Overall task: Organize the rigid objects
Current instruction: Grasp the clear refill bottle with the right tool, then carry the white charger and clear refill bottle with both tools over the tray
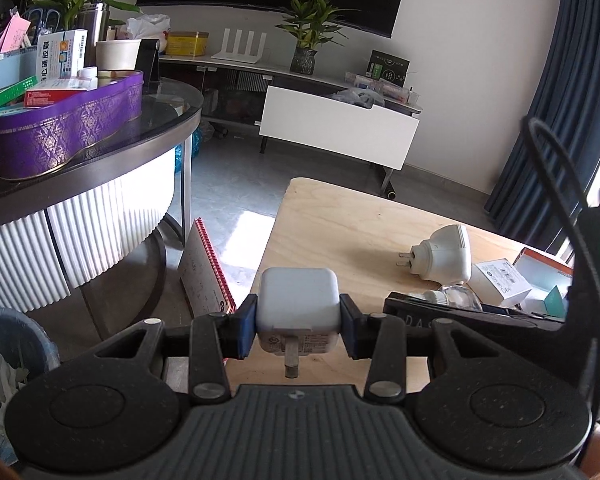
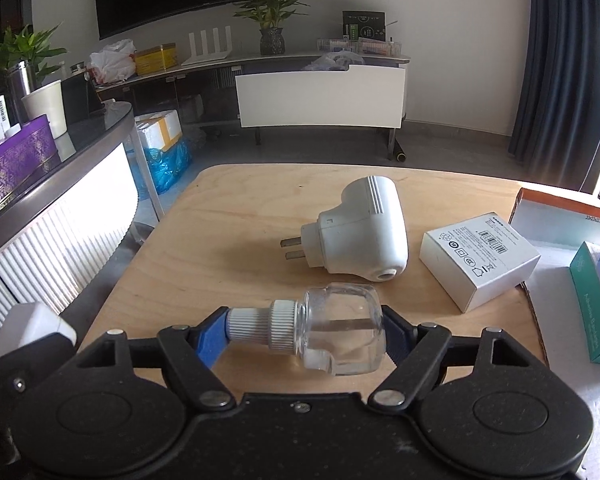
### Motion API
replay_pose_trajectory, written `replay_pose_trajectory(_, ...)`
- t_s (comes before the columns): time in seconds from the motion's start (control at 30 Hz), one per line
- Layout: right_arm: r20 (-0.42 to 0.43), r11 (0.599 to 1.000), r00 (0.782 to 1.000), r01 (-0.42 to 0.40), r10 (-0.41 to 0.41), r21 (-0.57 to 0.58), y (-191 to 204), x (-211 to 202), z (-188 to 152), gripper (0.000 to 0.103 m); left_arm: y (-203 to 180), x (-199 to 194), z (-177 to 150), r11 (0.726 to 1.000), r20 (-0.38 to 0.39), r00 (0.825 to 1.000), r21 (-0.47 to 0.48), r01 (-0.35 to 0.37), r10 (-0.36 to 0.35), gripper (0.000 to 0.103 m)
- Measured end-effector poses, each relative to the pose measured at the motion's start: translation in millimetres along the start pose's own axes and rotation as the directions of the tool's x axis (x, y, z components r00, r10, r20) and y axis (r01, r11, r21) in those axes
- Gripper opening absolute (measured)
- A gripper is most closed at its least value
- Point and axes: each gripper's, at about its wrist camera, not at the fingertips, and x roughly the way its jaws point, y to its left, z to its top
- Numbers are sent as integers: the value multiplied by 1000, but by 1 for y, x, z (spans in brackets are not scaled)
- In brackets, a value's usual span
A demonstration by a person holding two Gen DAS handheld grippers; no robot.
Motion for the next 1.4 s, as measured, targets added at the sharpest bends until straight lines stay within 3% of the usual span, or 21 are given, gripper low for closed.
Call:
replay_pose_trajectory(0.27, 63, 999, 998, -26, 28, -44, -21, -64, 2, 92, -12, -13, 1, 1000, 5, 1000, 31, 1, -1, 42)
replay_pose_trajectory(0.67, 71, 998, 996, -41, 45, -47, -59, -134, -15, 92, -41, -47, -4, 997, 13, 1000, 77, 11, -12, 42)
replay_pose_trajectory(1.4, 112, 995, 989, -91, 95, -37, -91, -193, -40, 92, -77, -89, -27, 992, 36, 999, 123, 27, -31, 42)
